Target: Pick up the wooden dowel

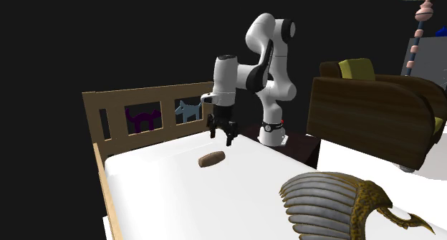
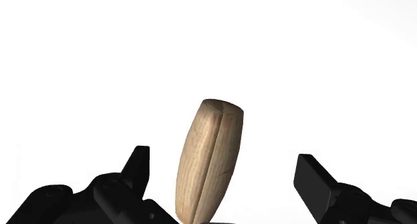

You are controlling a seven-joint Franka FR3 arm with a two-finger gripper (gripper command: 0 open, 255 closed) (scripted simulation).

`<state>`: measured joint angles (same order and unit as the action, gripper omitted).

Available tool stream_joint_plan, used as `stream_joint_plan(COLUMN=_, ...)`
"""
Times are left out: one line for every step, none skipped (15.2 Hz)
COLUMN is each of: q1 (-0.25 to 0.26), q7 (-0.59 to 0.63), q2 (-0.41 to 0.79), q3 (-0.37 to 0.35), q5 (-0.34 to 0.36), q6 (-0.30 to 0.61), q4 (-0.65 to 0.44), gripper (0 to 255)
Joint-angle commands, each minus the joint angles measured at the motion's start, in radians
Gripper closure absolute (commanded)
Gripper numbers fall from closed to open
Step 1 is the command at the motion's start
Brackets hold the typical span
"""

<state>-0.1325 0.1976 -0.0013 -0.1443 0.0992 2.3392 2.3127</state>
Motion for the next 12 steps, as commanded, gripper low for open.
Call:
stream_joint_plan(q1=-0.006, q7=0.037, q2=0.088, q3=0.006, q5=0.037, q6=0.046, q4=-0.050, gripper=0)
stream_joint_plan(q1=-0.007, q7=0.055, q2=0.126, q3=0.011, q5=0.054, q6=0.063, q4=-0.074, gripper=0)
stream_joint_plan(q1=-0.007, q7=0.072, q2=0.164, q3=0.016, q5=0.071, q6=0.078, q4=-0.100, gripper=0)
stream_joint_plan(q1=-0.006, q7=0.075, q2=0.169, q3=0.018, q5=0.073, q6=0.080, q4=-0.104, gripper=0)
stream_joint_plan(q1=-0.005, q7=0.078, q2=0.179, q3=0.019, q5=0.077, q6=0.092, q4=-0.101, gripper=0)
stream_joint_plan(q1=-0.004, q7=0.082, q2=0.188, q3=0.021, q5=0.081, q6=0.104, q4=-0.098, gripper=0)
stream_joint_plan(q1=-0.004, q7=0.086, q2=0.198, q3=0.022, q5=0.085, q6=0.116, q4=-0.095, gripper=0)
stream_joint_plan(q1=-0.003, q7=0.089, q2=0.208, q3=0.023, q5=0.089, q6=0.128, q4=-0.093, gripper=0)
stream_joint_plan(q1=-0.002, q7=0.093, q2=0.218, q3=0.025, q5=0.094, q6=0.140, q4=-0.091, gripper=0)
stream_joint_plan(q1=-0.002, q7=0.097, q2=0.228, q3=0.026, q5=0.098, q6=0.151, q4=-0.089, gripper=0)
stream_joint_plan(q1=0.000, q7=0.103, q2=0.245, q3=0.029, q5=0.105, q6=0.170, q4=-0.087, gripper=0)
stream_joint_plan(q1=0.000, q7=0.103, q2=0.244, q3=0.029, q5=0.105, q6=0.170, q4=-0.086, gripper=0)
